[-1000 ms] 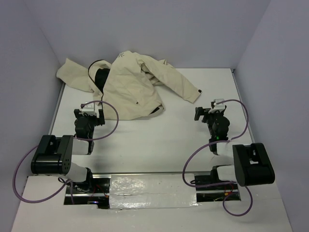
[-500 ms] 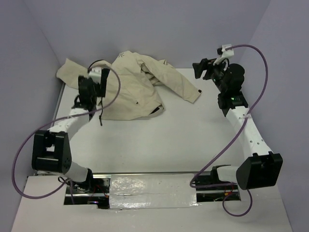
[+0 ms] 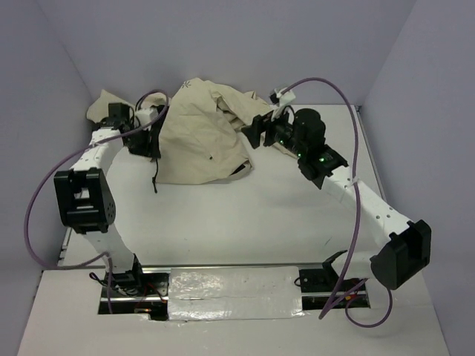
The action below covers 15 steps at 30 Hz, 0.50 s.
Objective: Zip up the jacket
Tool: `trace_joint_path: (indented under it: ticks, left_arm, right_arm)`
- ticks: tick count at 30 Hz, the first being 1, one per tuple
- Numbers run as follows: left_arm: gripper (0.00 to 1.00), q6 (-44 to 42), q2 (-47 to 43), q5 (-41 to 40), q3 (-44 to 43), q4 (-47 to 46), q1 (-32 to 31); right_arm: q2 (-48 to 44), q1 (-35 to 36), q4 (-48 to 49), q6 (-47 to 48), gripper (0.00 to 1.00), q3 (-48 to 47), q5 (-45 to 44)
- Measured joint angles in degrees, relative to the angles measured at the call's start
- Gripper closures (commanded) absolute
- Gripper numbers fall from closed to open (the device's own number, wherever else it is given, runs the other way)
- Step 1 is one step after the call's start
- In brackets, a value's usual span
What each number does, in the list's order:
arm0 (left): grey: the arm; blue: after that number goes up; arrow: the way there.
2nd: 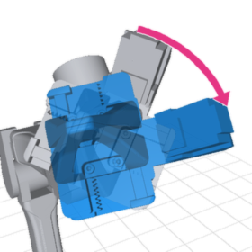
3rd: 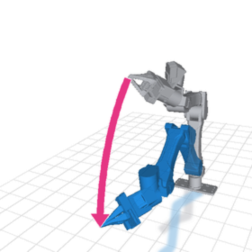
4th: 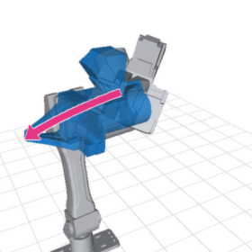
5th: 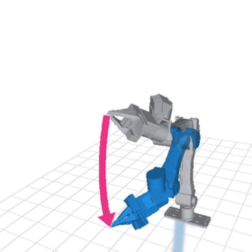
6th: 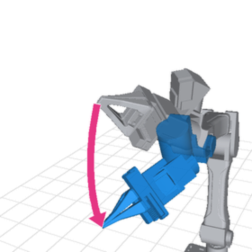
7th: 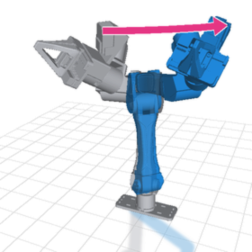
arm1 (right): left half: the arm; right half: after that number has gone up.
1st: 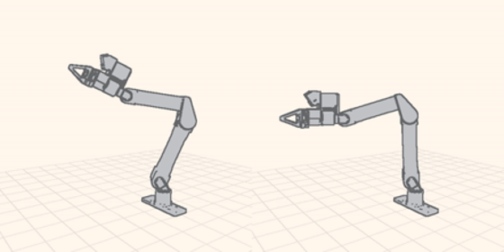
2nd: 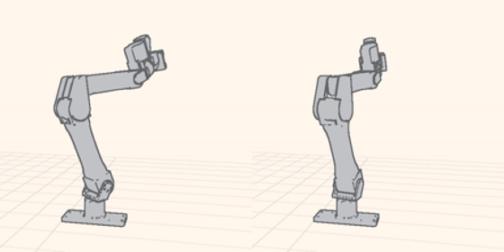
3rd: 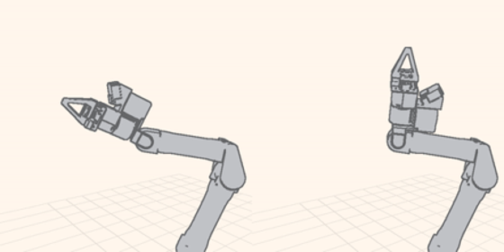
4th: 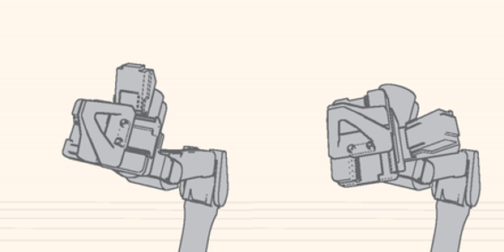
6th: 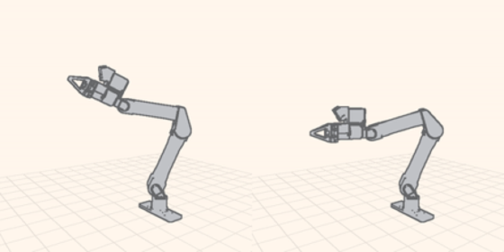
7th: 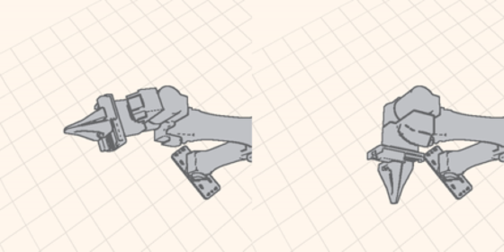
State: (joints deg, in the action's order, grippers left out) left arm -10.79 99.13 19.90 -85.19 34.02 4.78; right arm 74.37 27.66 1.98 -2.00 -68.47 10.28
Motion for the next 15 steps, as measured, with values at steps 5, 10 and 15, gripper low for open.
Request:
trace_joint_path:
  ticks: [5, 10, 15]
  left_arm:
    - [0.27, 3.37, 5.88, -1.86, 7.08, 6.6, 4.0]
    - [0.26, 6.12, 5.68, -1.95, 6.62, 2.32, 0.59]
    - [0.27, 8.24, 8.26, -2.91, 6.64, -2.99, 0.11]
  right_arm:
    - [0.02, 5.42, -0.39, 0.13, 0.23, 3.52, -0.46]
    - [0.02, 8.15, 0.76, -0.09, 0.23, 6.21, -0.39]
    - [0.15, 10.93, 1.03, 0.2, 0.23, 6.34, -0.46]
